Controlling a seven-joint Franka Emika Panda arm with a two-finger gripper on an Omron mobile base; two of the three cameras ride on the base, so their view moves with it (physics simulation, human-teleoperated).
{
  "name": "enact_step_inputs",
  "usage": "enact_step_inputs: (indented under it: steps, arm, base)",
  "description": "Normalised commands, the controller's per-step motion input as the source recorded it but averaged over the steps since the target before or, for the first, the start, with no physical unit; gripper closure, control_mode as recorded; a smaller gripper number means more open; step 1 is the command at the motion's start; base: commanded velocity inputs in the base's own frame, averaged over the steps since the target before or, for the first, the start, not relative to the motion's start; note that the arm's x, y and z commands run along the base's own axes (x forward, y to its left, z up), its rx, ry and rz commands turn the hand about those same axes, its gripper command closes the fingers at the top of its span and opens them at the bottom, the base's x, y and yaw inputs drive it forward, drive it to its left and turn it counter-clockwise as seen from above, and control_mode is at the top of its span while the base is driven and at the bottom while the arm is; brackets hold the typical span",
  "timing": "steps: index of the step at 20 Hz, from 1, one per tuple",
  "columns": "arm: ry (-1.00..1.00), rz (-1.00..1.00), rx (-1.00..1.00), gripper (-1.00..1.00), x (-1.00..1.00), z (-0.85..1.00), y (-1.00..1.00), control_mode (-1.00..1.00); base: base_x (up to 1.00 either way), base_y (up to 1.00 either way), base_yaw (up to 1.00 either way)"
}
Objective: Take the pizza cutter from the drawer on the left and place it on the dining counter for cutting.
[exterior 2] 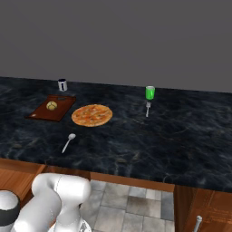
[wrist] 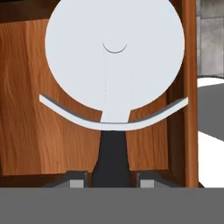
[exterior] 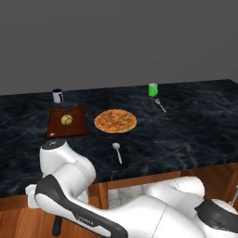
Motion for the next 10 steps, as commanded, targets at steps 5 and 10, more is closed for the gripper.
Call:
enact_step_inputs:
  steps: [5,10]
  arm:
    - [-0.02,0.00,0.00,1.00,-0.06,0.62,-0.60,-1.00]
    - [-0.02,0.00,0.00,1.00,0.00,0.58,-0.67,-1.00]
  base:
    - [0.00,0.00,0.00]
    - [0.00,0.00,0.00]
